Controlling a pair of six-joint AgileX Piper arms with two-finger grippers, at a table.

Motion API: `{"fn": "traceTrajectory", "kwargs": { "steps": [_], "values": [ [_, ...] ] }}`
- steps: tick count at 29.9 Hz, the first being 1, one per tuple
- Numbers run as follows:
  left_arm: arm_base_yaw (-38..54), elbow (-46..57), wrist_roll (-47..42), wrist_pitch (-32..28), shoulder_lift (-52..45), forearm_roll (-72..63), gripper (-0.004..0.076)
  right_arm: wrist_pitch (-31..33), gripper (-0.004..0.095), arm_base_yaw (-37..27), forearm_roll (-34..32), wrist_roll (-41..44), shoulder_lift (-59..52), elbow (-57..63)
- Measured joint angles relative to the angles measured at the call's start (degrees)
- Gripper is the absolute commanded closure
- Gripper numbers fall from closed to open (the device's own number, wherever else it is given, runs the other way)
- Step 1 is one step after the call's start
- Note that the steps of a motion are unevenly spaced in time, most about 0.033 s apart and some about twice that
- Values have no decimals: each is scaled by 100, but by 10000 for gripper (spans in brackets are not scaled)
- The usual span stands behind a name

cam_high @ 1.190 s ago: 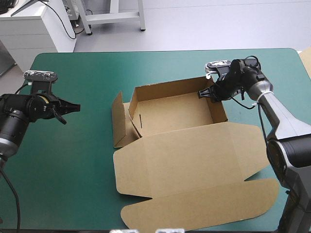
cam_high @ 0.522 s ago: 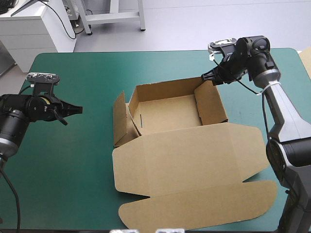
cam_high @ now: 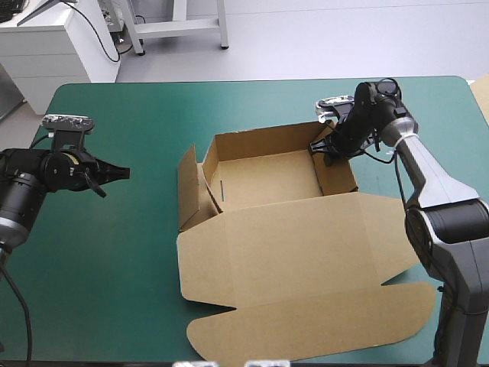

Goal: Fold the box

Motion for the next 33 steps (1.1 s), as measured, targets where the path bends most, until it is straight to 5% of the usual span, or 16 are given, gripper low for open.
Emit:
{"fn": "traceTrajectory", "kwargs": {
  "steps": [2, 18, 24, 33],
  "values": [
    [0, 0, 0, 0, 0, 0, 731, -33, 925, 0, -33, -12, 76, 0],
    [54, 0, -35, -254, 453, -586, 731, -373, 929, 0, 671, 278, -41, 56],
    [745, 0, 259, -613, 698, -2272, 731, -397, 929, -150, 824, 289, -580, 56],
    [1428, 0, 2592, -202, 974, -5983, 731, -283, 929, -578, 1379, 179, -1341, 56]
  ]
}}
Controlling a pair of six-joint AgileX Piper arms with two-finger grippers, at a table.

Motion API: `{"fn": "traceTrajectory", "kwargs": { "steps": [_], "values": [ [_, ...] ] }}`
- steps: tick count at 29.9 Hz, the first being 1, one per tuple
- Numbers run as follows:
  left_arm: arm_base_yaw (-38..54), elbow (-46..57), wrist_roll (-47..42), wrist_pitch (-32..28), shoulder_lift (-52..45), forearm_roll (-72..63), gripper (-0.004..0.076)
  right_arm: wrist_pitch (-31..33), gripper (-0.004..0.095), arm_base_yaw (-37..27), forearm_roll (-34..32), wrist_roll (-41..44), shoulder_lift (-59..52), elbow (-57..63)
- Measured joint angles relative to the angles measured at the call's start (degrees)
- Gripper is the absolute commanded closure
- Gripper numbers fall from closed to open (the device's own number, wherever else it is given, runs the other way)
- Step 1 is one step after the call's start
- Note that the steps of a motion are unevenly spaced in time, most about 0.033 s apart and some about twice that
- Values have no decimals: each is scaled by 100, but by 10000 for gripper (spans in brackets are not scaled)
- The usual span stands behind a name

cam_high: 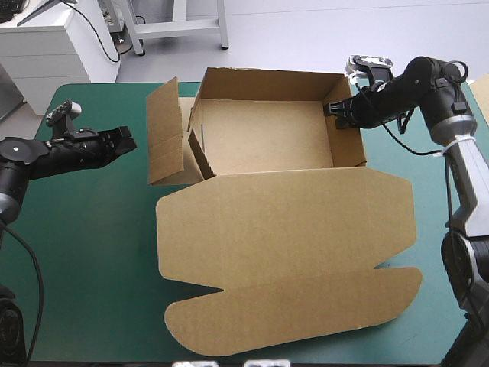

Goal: Fold the box

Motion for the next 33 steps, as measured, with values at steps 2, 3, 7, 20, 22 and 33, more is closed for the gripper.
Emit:
{"fn": "traceTrajectory", "kwargs": {
  "steps": [2, 3, 7, 20, 22, 33],
  "values": [
    [0, 0, 589, 254, 98, -829, 731, 33, 929, 0, 36, -12, -73, 0],
    [0, 0, 844, 416, 147, -1217, 732, 33, 929, 0, 42, -23, -85, 0],
    [0, 0, 1416, 846, 209, -1882, 732, -67, 926, 0, 67, -23, -119, 0],
    [0, -4, 1732, 1790, -107, -1984, 732, -931, 927, 530, -64, -68, -126, 48],
    [0, -4, 1745, 1818, -273, -1989, 731, -1082, 927, 635, -124, -37, -126, 49],
    [0, -11, 1752, 2014, -592, -1570, 730, -1675, 927, 1218, -523, 115, -121, 49]
  ]
}}
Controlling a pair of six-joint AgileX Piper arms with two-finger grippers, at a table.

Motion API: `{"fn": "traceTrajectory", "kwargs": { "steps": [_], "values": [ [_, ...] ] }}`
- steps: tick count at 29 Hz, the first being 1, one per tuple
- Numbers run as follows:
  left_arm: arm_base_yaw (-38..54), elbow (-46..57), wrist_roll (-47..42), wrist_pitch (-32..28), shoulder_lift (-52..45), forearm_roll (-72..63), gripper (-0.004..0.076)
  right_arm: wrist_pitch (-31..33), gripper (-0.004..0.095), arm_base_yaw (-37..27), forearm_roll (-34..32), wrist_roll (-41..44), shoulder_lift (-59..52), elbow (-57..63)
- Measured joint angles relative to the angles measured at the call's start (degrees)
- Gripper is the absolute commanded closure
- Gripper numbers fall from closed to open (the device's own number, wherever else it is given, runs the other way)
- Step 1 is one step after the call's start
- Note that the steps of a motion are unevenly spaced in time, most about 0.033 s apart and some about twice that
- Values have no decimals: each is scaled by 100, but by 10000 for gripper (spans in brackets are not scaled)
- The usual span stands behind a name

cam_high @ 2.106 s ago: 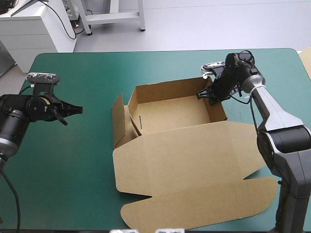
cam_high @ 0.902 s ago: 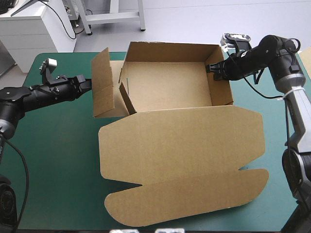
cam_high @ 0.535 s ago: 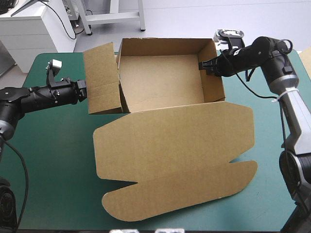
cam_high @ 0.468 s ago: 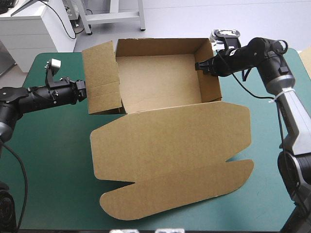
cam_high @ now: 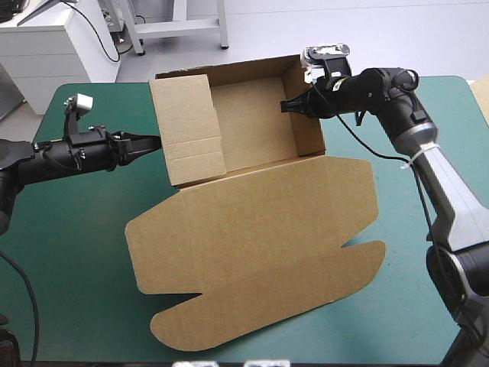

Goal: Fold the box

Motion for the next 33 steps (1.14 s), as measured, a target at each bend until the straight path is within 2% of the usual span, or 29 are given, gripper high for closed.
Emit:
{"fn": "traceTrajectory", "kwargs": {
  "steps": [5, 9, 16, 18, 27, 33],
  "values": [
    [0, 0, -25, 51, 0, 53, 695, -53, 927, 224, -328, 108, 0, 0],
    [0, 0, -25, 51, 0, 104, 607, -101, 927, 268, -443, 170, 0, 0],
    [0, 0, -25, 46, 0, 141, 300, -111, 927, 273, -537, 170, 0, 0],
    [0, 0, -25, 46, -3, 141, 257, -111, 927, 273, -627, 186, 0, 0],
    [-18, 0, -48, 90, -161, 171, 250, -117, 925, 307, -828, 274, 0, 5],
    [-52, 0, -201, 105, -162, 784, 250, -428, 923, 711, -975, 411, 5, 6]
  ]
}}
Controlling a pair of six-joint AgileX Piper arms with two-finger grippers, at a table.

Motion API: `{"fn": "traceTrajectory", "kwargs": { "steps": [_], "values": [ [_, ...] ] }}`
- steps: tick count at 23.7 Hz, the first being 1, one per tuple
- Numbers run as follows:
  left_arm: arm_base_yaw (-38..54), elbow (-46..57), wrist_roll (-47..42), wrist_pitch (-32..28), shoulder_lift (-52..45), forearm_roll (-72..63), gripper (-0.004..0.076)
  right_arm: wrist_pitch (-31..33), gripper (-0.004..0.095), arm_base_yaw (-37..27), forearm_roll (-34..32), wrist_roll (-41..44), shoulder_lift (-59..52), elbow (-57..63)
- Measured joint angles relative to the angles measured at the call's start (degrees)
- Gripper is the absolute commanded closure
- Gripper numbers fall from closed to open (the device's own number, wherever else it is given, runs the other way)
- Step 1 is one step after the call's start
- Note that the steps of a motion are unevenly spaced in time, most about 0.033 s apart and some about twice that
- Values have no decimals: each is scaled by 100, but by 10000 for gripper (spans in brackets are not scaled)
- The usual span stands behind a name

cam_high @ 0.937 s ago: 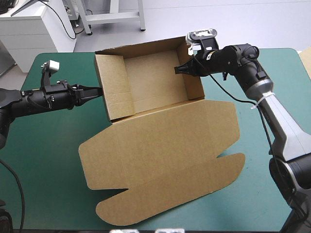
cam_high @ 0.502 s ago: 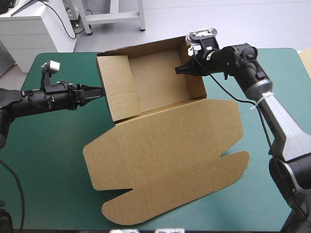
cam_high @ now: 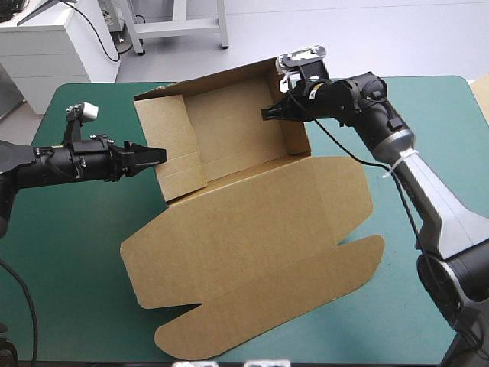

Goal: Fold the box

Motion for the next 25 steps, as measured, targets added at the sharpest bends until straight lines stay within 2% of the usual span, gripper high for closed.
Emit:
{"fn": "traceTrajectory", "kwargs": {
  "steps": [1, 5, 10, 18, 20, 24, 25],
  "values": [
    [-27, 0, -38, -25, -6, 116, 250, -52, 922, 73, -104, 61, 0, 0],
    [-467, 0, -618, -757, -11, 935, 250, -167, 923, 268, -433, 409, 87, 5],
    [-1355, 0, -1518, -2265, -11, 2354, 270, -48, 923, 433, -678, 852, 120, 24],
    [-1790, 0, -2345, -3277, -11, 3243, 318, 205, 923, 439, -548, 1077, 120, 24],
    [-1795, 0, -2394, -3322, -11, 3365, 408, 211, 923, 439, -464, 1081, 120, 24],
    [-1795, 0, -2421, -3354, 82, 3516, 697, 249, 923, 428, -446, 976, 120, 13],
    [-1795, 0, -2428, -3345, 109, 3529, 729, 258, 923, 421, -473, 945, 120, 13]
  ]
}}
